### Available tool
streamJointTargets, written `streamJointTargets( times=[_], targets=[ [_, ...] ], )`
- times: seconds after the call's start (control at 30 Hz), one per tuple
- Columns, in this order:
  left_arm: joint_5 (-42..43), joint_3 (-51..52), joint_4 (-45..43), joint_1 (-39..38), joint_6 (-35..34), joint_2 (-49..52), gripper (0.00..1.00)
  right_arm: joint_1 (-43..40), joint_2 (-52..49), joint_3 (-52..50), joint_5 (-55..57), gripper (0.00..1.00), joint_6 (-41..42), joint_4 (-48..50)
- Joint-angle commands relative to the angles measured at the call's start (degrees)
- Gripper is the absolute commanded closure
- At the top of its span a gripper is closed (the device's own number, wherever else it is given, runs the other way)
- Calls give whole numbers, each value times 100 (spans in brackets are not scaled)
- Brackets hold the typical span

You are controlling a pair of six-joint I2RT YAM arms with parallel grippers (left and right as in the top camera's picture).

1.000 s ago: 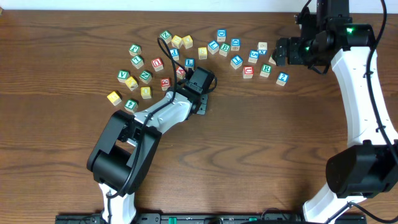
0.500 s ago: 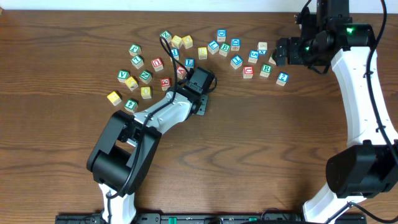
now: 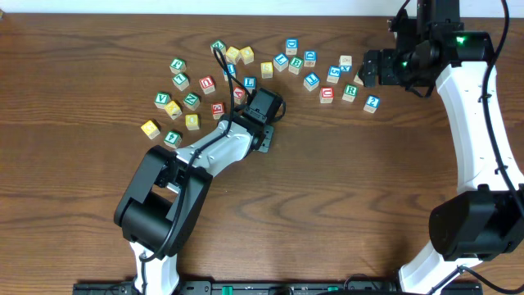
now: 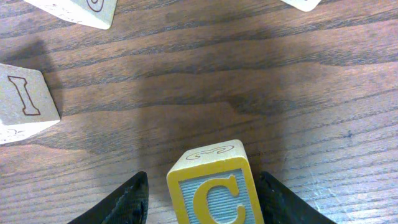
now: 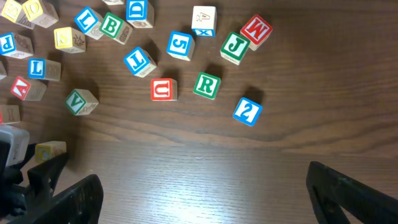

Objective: Spell out CORL
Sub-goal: 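Lower the C block onto the table, open and withdraw left gripper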

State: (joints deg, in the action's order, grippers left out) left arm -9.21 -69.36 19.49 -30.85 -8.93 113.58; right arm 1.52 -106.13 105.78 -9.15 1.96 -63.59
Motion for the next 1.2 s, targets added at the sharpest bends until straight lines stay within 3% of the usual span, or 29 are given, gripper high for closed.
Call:
streamJointTargets(
  times=[0.0,0.8,0.93,1.17],
  targets=[
    [-90,-9,144,28,138,79,45,-35,4,-24,22,1,33,-9],
    [17,-166,284,72,-267,-2879,45,-33,4,-24,-212,1,37,9],
    [26,-199,695,382,-599,-3110,45,-31,4,-24,-245,1,151,28],
    [791,-667,1585,1329,-619,-3134,45,-22,4,-24,-627,1,275,31]
  ],
)
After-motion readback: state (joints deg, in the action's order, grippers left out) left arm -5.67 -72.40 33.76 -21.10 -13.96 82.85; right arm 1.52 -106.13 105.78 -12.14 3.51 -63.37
